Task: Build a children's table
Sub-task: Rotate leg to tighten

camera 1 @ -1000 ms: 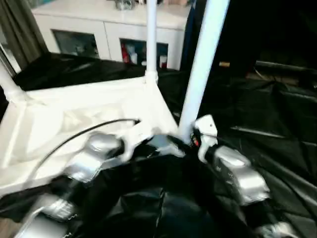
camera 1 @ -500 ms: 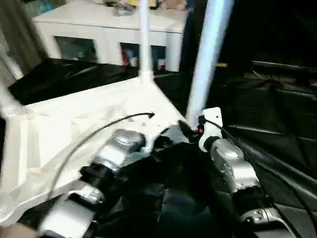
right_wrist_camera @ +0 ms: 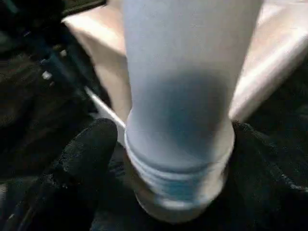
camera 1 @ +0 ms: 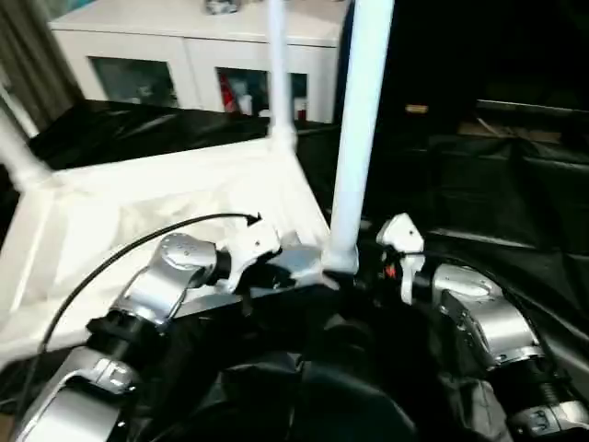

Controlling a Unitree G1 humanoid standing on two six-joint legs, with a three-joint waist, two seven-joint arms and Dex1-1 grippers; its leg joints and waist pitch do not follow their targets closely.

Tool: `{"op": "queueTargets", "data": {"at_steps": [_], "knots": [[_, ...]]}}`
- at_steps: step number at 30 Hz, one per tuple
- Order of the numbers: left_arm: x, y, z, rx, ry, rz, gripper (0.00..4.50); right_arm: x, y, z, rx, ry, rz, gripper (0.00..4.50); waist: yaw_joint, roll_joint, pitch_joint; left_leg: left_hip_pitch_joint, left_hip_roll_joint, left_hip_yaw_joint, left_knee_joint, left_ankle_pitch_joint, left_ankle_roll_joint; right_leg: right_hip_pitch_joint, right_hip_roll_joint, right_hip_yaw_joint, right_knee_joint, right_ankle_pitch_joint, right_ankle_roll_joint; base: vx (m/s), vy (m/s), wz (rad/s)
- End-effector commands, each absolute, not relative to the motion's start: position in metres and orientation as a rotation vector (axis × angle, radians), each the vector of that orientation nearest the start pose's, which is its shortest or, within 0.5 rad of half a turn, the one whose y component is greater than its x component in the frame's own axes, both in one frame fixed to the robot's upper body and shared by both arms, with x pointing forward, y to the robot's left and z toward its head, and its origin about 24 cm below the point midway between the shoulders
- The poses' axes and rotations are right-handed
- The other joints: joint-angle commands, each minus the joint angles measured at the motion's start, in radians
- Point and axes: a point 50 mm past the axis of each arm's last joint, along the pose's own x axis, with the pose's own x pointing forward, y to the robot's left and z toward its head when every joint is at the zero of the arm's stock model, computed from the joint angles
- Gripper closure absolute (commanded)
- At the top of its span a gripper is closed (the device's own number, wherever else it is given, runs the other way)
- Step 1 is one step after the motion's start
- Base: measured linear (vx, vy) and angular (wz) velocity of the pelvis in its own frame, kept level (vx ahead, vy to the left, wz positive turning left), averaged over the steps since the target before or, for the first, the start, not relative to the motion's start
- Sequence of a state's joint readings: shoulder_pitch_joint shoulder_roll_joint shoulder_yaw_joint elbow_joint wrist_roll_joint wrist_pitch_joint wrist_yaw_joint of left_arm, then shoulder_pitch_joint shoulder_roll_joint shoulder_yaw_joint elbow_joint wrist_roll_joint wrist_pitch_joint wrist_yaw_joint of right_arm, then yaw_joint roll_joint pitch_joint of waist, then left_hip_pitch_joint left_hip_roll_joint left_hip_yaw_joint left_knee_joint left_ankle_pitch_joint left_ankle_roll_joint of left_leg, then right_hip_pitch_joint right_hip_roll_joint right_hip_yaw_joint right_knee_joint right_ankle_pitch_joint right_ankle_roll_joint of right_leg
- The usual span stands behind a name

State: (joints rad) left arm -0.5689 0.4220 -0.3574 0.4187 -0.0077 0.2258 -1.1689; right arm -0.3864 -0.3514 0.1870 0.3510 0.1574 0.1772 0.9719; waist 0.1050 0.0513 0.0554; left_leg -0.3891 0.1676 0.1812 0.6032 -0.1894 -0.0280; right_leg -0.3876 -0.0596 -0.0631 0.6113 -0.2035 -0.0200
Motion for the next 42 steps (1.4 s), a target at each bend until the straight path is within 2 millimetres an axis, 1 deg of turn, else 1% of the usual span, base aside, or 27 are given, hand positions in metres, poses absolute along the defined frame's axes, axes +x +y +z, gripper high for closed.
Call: {"op": "queueTargets", "data": {"at_steps": [1,5,7,9,10,11,12,15,16,20,23,25,26,27,28,29,30,31,32,33,34,35,36,37,39,41,42], "knots": [[0.306,0.116,0.077,0.48,0.386,-1.437,4.5,0.289,-0.126,0.047,-0.189,0.297,1.213,0.69,0.0,0.007,-0.072,0.026,0.078,-0.029,-0.071,-0.149,0.063,0.042,-0.098,0.05,-0.053,-0.014,-0.273,0.0,0.0,0.0],[0.305,0.12,0.077,0.495,0.398,-1.447,4.5,0.29,-0.123,0.049,-0.191,0.301,1.244,0.69,0.007,0.004,-0.07,0.03,0.077,-0.027,-0.073,-0.167,0.044,0.039,-0.098,0.052,-0.057,-0.052,-0.266,0.0,0.0,0.0],[0.305,0.121,0.077,0.496,0.4,-1.447,4.5,0.291,-0.122,0.049,-0.185,0.301,1.25,1.01,0.009,0.002,-0.07,0.028,0.076,-0.027,-0.074,-0.172,0.036,0.041,-0.1,0.053,-0.059,-0.078,-0.257,0.0,0.0,0.0],[0.305,0.123,0.077,0.497,0.404,-1.443,4.5,0.291,-0.121,0.049,-0.171,0.301,1.258,1.01,0.009,0.003,-0.07,0.027,0.075,-0.028,-0.074,-0.17,0.033,0.041,-0.1,0.053,-0.059,-0.085,-0.253,0.0,0.0,0.0],[0.305,0.123,0.077,0.498,0.406,-1.442,4.5,0.291,-0.121,0.049,-0.166,0.302,1.261,1.06,0.009,-0.005,-0.071,0.027,0.076,-0.027,-0.073,-0.162,0.034,0.042,-0.101,0.053,-0.059,-0.081,-0.252,0.0,0.0,0.0],[0.305,0.124,0.077,0.499,0.407,-1.439,4.5,0.292,-0.121,0.049,-0.163,0.303,1.262,1.19,0.01,-0.002,-0.071,0.026,0.075,-0.027,-0.072,-0.156,0.036,0.042,-0.102,0.053,-0.057,-0.078,-0.253,0.0,0.0,0.0],[0.305,0.125,0.077,0.499,0.409,-1.435,4.5,0.292,-0.121,0.048,-0.155,0.304,1.265,1.34,0.01,-0.005,-0.072,0.024,0.075,-0.027,-0.072,-0.145,0.041,0.042,-0.101,0.052,-0.056,-0.069,-0.251,0.0,0.0,0.0],[0.305,0.128,0.077,0.495,0.415,-1.431,4.5,0.291,-0.12,0.048,-0.139,0.309,1.277,1.5,0.012,-0.002,-0.073,0.025,0.076,-0.027,-0.07,-0.129,0.05,0.04,-0.1,0.051,-0.055,-0.06,-0.251,0.0,0.0,0.0],[0.305,0.129,0.077,0.495,0.417,-1.43,4.5,0.291,-0.119,0.047,-0.135,0.31,1.281,1.67,0.012,-0.004,-0.073,0.024,0.075,-0.027,-0.07,-0.126,0.051,0.041,-0.1,0.051,-0.054,-0.058,-0.251,0.0,0.0,0.0],[0.303,0.13,0.076,0.485,0.423,-1.422,4.5,0.289,-0.119,0.043,-0.119,0.322,1.28,1.72,0.012,-0.002,-0.073,0.023,0.076,-0.028,-0.07,-0.131,0.05,0.041,-0.102,0.05,-0.054,-0.068,-0.25,0.0,0.0,0.0],[0.305,0.129,0.074,0.481,0.42,-1.389,4.5,0.29,-0.115,0.036,-0.083,0.326,1.206,1.73,0.012,-0.003,-0.072,0.023,0.075,-0.027,-0.071,-0.137,0.049,0.04,-0.101,0.05,-0.056,-0.078,-0.25,0.0,0.0,0.0],[0.312,0.129,0.071,0.507,0.429,-1.304,4.5,0.296,-0.113,0.029,-0.051,0.321,1.057,1.73,0.008,-0.001,-0.068,0.025,0.074,-0.028,-0.074,-0.165,0.031,0.035,-0.102,0.052,-0.061,-0.124,-0.246,0.0,0.0,0.0],[0.32,0.127,0.07,0.5,0.433,-1.219,4.5,0.301,-0.112,0.023,-0.025,0.332,0.931,1.73,0.005,0.003,-0.066,0.026,0.075,-0.029,-0.077,-0.176,0.02,0.035,-0.104,0.053,-0.064,-0.143,-0.244,0.0,0.0,0.0],[0.332,0.122,0.07,0.478,0.428,-1.09,4.5,0.305,-0.11,0.012,0.031,0.367,0.772,1.73,0.001,0.001,-0.063,0.03,0.072,-0.031,-0.082,-0.223,-0.006,0.034,-0.103,0.052,-0.071,-0.211,-0.232,0.0,0.0,0.0],[0.333,0.121,0.07,0.477,0.427,-1.085,4.5,0.305,-0.11,0.012,0.034,0.368,0.766,1.73,-0.001,-0.001,-0.061,0.037,0.071,-0.03,-0.084,-0.251,-0.028,0.03,-0.105,0.054,-0.078,-0.265,-0.218,0.0,0.0,0.0],[0.339,0.115,0.069,0.472,0.425,-1.018,4.5,0.307,-0.107,0.006,0.079,0.391,0.677,1.73,-0.001,-0.001,-0.061,0.038,0.071,-0.033,-0.084,-0.262,-0.036,0.032,-0.107,0.054,-0.08,-0.286,-0.212,0.0,0.0,0.0],[0.34,0.113,0.069,0.473,0.425,-1.008,4.5,0.307,-0.106,0.005,0.087,0.395,0.663,1.74,-0.002,0.006,-0.06,0.041,0.071,-0.033,-0.087,-0.287,-0.047,0.028,-0.106,0.055,-0.085,-0.316,-0.198,0.0,0.0,0.0],[0.344,0.105,0.068,0.465,0.424,-0.964,4.5,0.309,-0.1,0.002,0.115,0.406,0.598,1.74,-0.002,0.003,-0.06,0.041,0.072,-0.035,-0.087,-0.294,-0.049,0.029,-0.106,0.055,-0.086,-0.319,-0.194,0.0,0.0,0.0],[0.347,0.097,0.069,0.447,0.42,-0.926,4.5,0.31,-0.094,-0.001,0.128,0.418,0.547,1.74,-0.006,0.008,-0.059,0.039,0.072,-0.033,-0.09,-0.298,-0.056,0.027,-0.105,0.056,-0.087,-0.309,-0.19,0.0,0.0,0.0],[0.349,0.089,0.069,0.428,0.415,-0.905,4.5,0.311,-0.087,-0.002,0.132,0.426,0.523,1.74,-0.006,0.005,-0.057,0.043,0.07,-0.036,-0.091,-0.322,-0.062,0.027,-0.105,0.054,-0.09,-0.334,-0.185,0.0,0.0,0.0],[0.349,0.079,0.069,0.407,0.407,-0.901,4.5,0.31,-0.075,0.001,0.126,0.414,0.55,1.74,-0.003,0.019,-0.059,0.045,0.068,-0.038,-0.089,-0.34,-0.063,0.028,-0.108,0.054,-0.091,-0.349,-0.178,0.0,0.0,0.0],[0.349,0.074,0.069,0.399,0.401,-0.909,4.5,0.31,-0.068,0.003,0.119,0.399,0.582,1.74,-0.005,0.01,-0.059,0.041,0.068,-0.038,-0.091,-0.341,-0.058,0.031,-0.107,0.054,-0.096,-0.342,-0.17,0.0,0.0,0.0],[0.348,0.067,0.069,0.389,0.392,-0.929,4.5,0.308,-0.06,0.007,0.109,0.374,0.643,1.74,-0.003,0.008,-0.059,0.039,0.068,-0.039,-0.091,-0.337,-0.052,0.033,-0.107,0.054,-0.095,-0.334,-0.169,0.0,0.0,0.0],[0.346,0.061,0.07,0.379,0.377,-0.962,4.5,0.306,-0.053,0.01,0.121,0.35,0.705,1.74,-0.002,0.009,-0.058,0.039,0.067,-0.037,-0.092,-0.333,-0.041,0.032,-0.108,0.056,-0.097,-0.331,-0.166,0.0,0.0,0.0],[0.345,0.058,0.071,0.37,0.368,-0.985,4.5,0.306,-0.052,0.013,0.15,0.341,0.72,1.04,-0.001,0.011,-0.057,0.041,0.068,-0.038,-0.093,-0.339,-0.034,0.032,-0.108,0.056,-0.099,-0.348,-0.163,0.0,0.0,0.0],[0.343,0.059,0.071,0.362,0.366,-1.023,4.5,0.307,-0.057,0.015,0.138,0.333,0.744,1.01,-0.002,0.015,-0.057,0.044,0.069,-0.039,-0.095,-0.356,-0.035,0.033,-0.106,0.056,-0.099,-0.358,-0.161,0.0,0.0,0.0],[0.341,0.06,0.071,0.365,0.363,-1.044,4.5,0.307,-0.06,0.016,0.123,0.329,0.759,1.01,-0.003,0.013,-0.058,0.038,0.07,-0.042,-0.098,-0.35,-0.033,0.038,-0.106,0.055,-0.097,-0.347,-0.159,0.0,0.0,0.0]]}}
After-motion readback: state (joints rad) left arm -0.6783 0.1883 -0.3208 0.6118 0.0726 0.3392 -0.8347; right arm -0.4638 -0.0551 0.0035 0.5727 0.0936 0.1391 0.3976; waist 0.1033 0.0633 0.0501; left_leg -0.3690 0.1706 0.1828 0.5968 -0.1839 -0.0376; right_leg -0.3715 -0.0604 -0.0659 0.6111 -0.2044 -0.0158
